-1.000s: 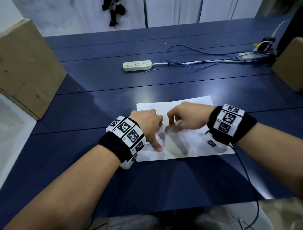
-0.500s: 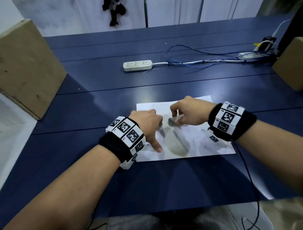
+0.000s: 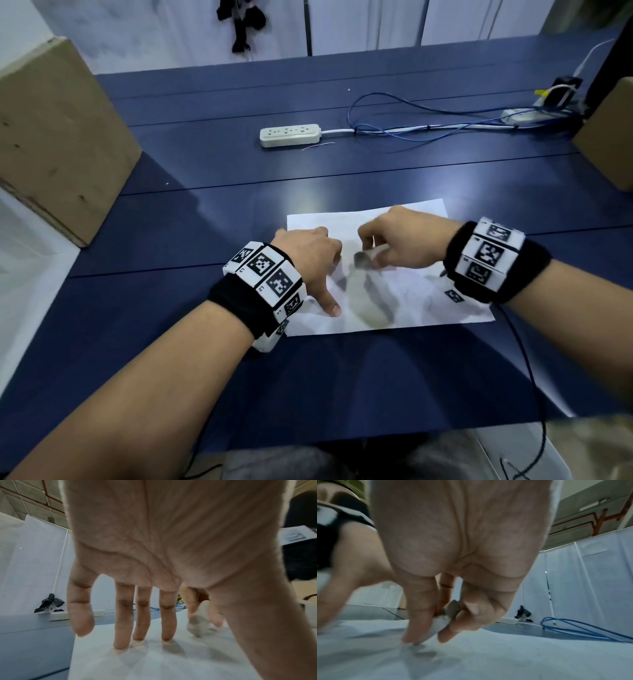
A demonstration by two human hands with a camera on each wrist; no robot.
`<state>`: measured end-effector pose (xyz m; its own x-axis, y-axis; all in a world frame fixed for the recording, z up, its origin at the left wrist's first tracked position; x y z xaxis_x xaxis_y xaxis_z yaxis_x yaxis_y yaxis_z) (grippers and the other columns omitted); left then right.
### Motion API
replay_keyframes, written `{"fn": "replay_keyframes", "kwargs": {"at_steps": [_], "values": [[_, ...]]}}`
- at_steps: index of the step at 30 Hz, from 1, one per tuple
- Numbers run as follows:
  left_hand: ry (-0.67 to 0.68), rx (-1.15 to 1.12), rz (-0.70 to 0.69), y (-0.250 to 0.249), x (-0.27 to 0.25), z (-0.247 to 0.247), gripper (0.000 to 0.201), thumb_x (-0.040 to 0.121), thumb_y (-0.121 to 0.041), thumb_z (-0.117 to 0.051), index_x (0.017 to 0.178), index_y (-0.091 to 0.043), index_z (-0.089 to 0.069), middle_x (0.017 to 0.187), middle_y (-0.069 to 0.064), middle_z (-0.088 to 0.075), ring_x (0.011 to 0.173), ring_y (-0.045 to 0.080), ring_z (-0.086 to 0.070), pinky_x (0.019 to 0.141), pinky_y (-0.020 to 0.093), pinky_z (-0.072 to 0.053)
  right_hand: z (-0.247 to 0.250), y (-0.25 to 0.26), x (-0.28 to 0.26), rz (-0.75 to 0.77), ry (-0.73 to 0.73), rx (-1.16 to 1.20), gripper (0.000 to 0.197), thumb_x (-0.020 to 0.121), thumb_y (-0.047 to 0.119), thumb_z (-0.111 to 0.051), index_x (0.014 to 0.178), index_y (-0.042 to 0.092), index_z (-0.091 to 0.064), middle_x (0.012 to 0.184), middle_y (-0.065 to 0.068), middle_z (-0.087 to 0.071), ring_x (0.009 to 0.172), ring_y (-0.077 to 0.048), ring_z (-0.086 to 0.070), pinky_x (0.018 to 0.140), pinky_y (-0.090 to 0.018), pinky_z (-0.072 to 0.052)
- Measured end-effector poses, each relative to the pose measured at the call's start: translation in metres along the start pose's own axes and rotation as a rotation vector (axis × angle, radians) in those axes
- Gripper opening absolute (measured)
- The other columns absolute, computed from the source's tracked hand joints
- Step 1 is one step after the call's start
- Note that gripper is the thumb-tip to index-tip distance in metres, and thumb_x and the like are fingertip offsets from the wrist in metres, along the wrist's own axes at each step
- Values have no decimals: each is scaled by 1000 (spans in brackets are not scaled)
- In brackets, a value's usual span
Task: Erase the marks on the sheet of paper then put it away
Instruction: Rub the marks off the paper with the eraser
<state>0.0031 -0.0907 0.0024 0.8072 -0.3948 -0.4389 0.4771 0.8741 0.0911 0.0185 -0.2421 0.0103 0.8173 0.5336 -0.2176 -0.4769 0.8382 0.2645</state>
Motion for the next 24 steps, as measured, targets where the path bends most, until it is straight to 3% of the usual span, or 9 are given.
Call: {"fn": "replay_keyframes", "kwargs": {"at_steps": [3,5,8,10,13,16,18,21,24], "values": [[2,-6,-3,0,1,-1,89,48,-76,-78,120,-31,-54,113,-9,-50,98,18,-58,74,37,-37,-18,19,-22,103,258,92,18,73,26,-75,75,32,-58,72,10,-63,67,-4,-54,61,-18,-44],[8,-6,-2,0,1,0,90,47,-76,-78,121,-30,-54,113,-9,-50,97,18,-58,76,38,-38,-21,22,-25,109,327,100,17,73,27,-77,78,31,-62,72,9,-63,66,-3,-54,58,-14,-41],[6,-12,1,-1,1,0,84,49,-75,-79,116,-31,-55,109,-9,-49,93,17,-56,75,37,-38,-8,11,-4,37,157,26,17,76,37,-74,88,29,-67,66,11,-57,67,-5,-53,60,-23,-40],[-1,-12,5,0,1,0,83,49,-75,-79,116,-31,-56,107,-10,-49,92,17,-56,74,37,-37,2,1,6,-46,44,29,23,78,45,-69,92,27,-66,72,12,-56,75,-16,-54,65,-28,-41],[-5,-8,6,0,1,0,84,49,-75,-79,116,-31,-56,107,-10,-49,92,17,-57,73,36,-36,0,1,2,-32,-18,1,22,82,46,-65,87,26,-59,71,11,-53,76,-19,-54,66,-29,-41],[-4,-12,0,1,2,0,87,47,-76,-79,117,-31,-55,110,-10,-50,95,16,-57,73,36,-36,-15,19,-20,91,202,52,17,75,28,-74,77,32,-57,66,11,-57,67,-7,-53,61,-22,-41],[0,-7,-1,1,2,0,90,46,-77,-78,120,-30,-54,111,-10,-50,96,16,-57,73,37,-36,-21,25,-27,100,334,91,16,72,27,-77,77,31,-62,70,10,-63,65,-3,-55,58,-17,-44],[11,-12,2,0,1,0,87,49,-75,-79,120,-31,-55,110,-10,-49,96,17,-56,74,37,-37,-11,13,-9,34,196,53,16,73,34,-77,84,30,-67,66,10,-60,64,-5,-55,58,-22,-42],[5,-13,4,0,0,0,87,50,-75,-78,122,-32,-54,109,-9,-48,95,17,-56,72,37,-36,5,-4,10,-87,10,49,18,76,40,-73,88,29,-64,72,12,-56,76,-18,-58,65,-28,-44]]}}
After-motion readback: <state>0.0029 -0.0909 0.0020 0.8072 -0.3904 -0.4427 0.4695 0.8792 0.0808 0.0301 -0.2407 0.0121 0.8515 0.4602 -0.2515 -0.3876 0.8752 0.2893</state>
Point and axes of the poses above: each hand's wrist, its own x-axis towards the middle knuckle, its own z-axis out of the back of the hand, y = z × x, the point moved 4 cm from there along x, towards the middle knuckle
